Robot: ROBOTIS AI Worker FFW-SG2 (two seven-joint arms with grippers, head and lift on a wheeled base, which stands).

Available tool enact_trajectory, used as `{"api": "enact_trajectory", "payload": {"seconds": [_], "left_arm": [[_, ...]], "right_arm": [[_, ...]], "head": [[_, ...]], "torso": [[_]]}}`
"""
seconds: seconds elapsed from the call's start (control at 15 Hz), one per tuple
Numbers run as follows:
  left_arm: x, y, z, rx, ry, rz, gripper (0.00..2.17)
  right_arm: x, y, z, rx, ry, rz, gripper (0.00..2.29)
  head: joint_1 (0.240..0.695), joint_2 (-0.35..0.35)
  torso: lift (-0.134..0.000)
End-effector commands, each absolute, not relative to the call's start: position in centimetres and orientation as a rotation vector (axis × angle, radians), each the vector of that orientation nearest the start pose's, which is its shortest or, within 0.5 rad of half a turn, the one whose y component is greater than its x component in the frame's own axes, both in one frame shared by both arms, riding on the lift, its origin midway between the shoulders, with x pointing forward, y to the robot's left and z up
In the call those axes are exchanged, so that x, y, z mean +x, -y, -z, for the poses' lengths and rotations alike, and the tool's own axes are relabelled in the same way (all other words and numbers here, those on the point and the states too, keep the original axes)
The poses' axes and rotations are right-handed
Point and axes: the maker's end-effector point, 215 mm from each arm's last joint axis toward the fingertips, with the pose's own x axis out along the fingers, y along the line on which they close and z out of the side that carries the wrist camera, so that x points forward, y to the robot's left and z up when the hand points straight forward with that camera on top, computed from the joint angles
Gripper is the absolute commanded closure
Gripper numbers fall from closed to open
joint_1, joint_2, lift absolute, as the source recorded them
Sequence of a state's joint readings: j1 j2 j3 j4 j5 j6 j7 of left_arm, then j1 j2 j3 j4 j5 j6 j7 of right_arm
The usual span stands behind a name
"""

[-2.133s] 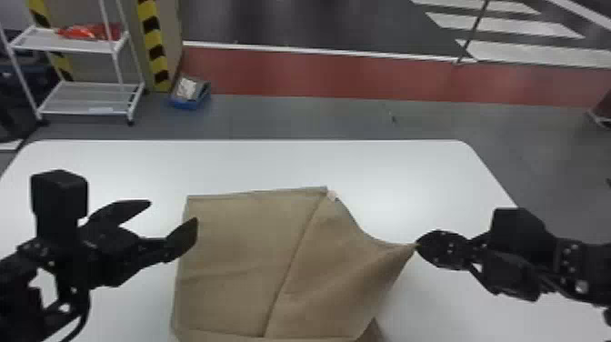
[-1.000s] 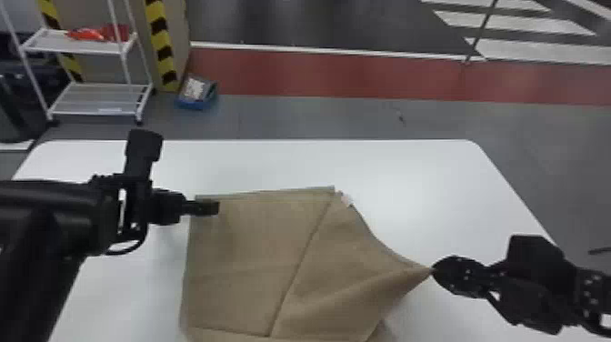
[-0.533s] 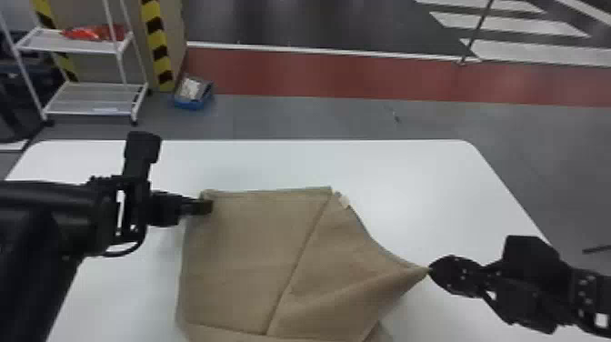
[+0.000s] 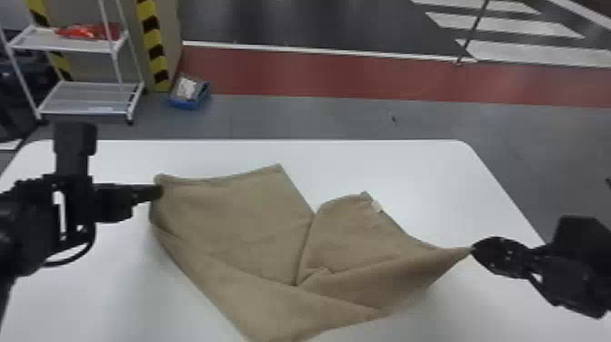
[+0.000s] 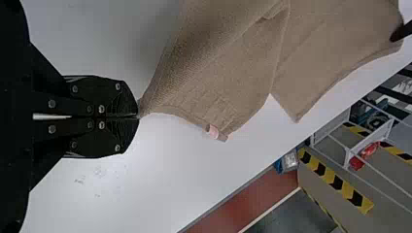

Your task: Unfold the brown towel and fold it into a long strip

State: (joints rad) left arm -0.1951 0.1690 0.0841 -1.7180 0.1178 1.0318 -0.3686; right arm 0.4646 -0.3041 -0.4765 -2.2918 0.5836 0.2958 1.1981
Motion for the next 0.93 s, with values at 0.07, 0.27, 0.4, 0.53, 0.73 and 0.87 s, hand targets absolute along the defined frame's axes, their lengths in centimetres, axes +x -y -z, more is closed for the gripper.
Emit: {"api": "enact_trajectory", "payload": {"seconds": [0.07,0.27,0.4,0.53,0.73,0.87], "left_arm": [[52.6,-30.9,42.6,-0.128,-0.663,0.15,1.82],[48.4,-33.4,44.0,-0.109,-0.685,0.058,1.82],[45.5,-34.0,44.4,-0.087,-0.694,0.006,1.82],[43.0,-33.9,44.4,-0.062,-0.69,-0.045,1.82],[40.2,-33.5,43.6,-0.02,-0.686,-0.095,1.82],[39.8,-32.5,41.6,-0.011,-0.653,-0.08,1.82]], "right_arm": [[35.7,39.8,35.1,-0.875,-0.628,-0.604,1.19],[34.8,39.8,36.1,-0.878,-0.648,-0.624,1.19],[34.3,40.4,36.7,-0.869,-0.677,-0.625,1.19],[33.2,40.4,37.5,-0.862,-0.703,-0.643,1.19],[31.2,39.3,38.8,-0.829,-0.742,-0.716,1.19],[30.6,38.9,39.2,-0.813,-0.754,-0.752,1.19]], "head": [[0.695,-0.132],[0.695,-0.104],[0.695,-0.084],[0.695,-0.082],[0.695,-0.089],[0.695,-0.088]], "torso": [[-0.125],[-0.125],[-0.125],[-0.125],[-0.125],[-0.125]]}}
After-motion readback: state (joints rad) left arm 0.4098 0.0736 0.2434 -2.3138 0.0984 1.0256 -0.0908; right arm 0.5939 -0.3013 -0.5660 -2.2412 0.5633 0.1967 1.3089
